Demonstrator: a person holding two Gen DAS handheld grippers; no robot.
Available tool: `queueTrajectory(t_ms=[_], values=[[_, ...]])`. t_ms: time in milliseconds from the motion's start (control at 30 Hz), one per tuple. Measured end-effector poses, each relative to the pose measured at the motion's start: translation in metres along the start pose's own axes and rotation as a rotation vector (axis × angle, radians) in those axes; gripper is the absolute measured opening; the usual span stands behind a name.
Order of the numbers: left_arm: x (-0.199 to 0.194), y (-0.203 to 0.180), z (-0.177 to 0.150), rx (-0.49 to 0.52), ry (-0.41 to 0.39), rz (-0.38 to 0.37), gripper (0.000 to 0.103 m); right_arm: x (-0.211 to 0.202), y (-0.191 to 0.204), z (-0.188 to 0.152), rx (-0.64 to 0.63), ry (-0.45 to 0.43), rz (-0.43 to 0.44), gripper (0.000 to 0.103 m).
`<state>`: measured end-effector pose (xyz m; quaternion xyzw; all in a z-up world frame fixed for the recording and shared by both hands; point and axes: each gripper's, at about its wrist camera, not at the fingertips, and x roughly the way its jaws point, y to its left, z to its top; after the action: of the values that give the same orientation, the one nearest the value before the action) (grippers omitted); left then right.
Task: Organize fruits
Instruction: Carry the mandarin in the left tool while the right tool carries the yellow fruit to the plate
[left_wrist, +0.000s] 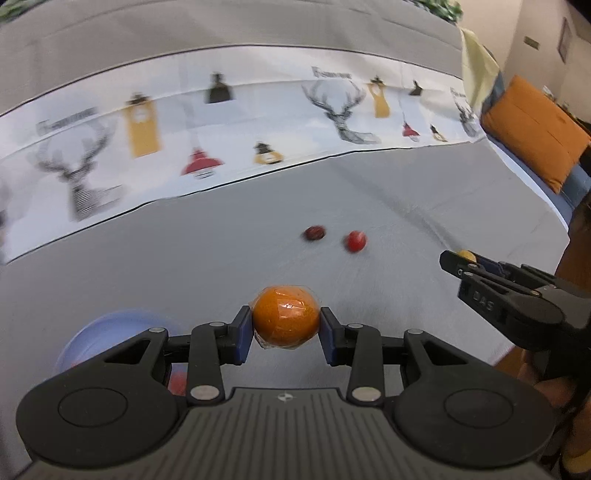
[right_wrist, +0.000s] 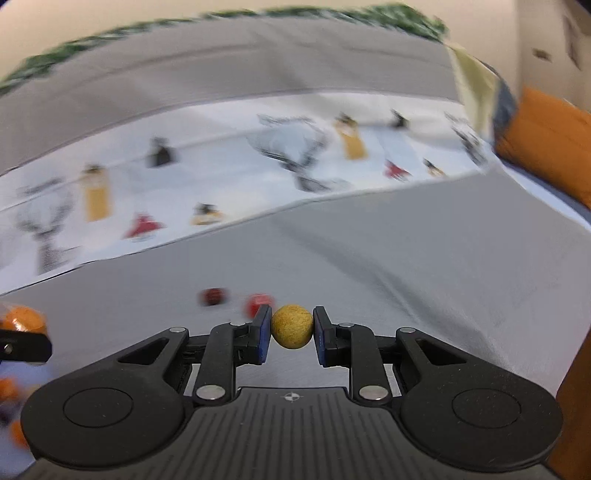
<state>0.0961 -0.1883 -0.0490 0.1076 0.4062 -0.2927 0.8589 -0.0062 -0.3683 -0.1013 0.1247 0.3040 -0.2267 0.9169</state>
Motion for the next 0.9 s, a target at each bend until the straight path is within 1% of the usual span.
queueTrajectory(t_ms=[133,233,400,500,600,667,733,900], values=[[-0.063,0.019,-0.036,-0.021,-0.011,0.081,0.041,-0.063,0.031,-0.006,-0.075,-0.011,0.114,0.025],[-0.103,0.034,-0.066,-0.066,-0.002,0.119,0.041,-0.109,0.054,-0.019,-0.117,-0.007,0.194,0.025],[-0.154,0.056,-0.114,-0.134,0.013,0.191,0.041,-0.175,0.093,-0.043,-0.223,-0.019,0.302,0.025],[-0.18,0.069,-0.139,-0.191,-0.007,0.203,0.041,-0.201,0.114,-0.055,-0.285,-0.032,0.344,0.025],[-0.207,0.078,-0.156,-0.233,-0.055,0.219,0.041,-0.216,0.129,-0.063,-0.32,-0.02,0.371,0.025],[-0.22,0.081,-0.162,-0.249,-0.089,0.226,0.041,-0.226,0.138,-0.067,-0.349,-0.014,0.395,0.025],[-0.228,0.083,-0.164,-0.263,-0.107,0.223,0.041,-0.233,0.144,-0.071,-0.374,-0.016,0.407,0.025],[-0.235,0.086,-0.167,-0.282,-0.112,0.202,0.041,-0.249,0.153,-0.077,-0.416,-0.031,0.403,0.025]])
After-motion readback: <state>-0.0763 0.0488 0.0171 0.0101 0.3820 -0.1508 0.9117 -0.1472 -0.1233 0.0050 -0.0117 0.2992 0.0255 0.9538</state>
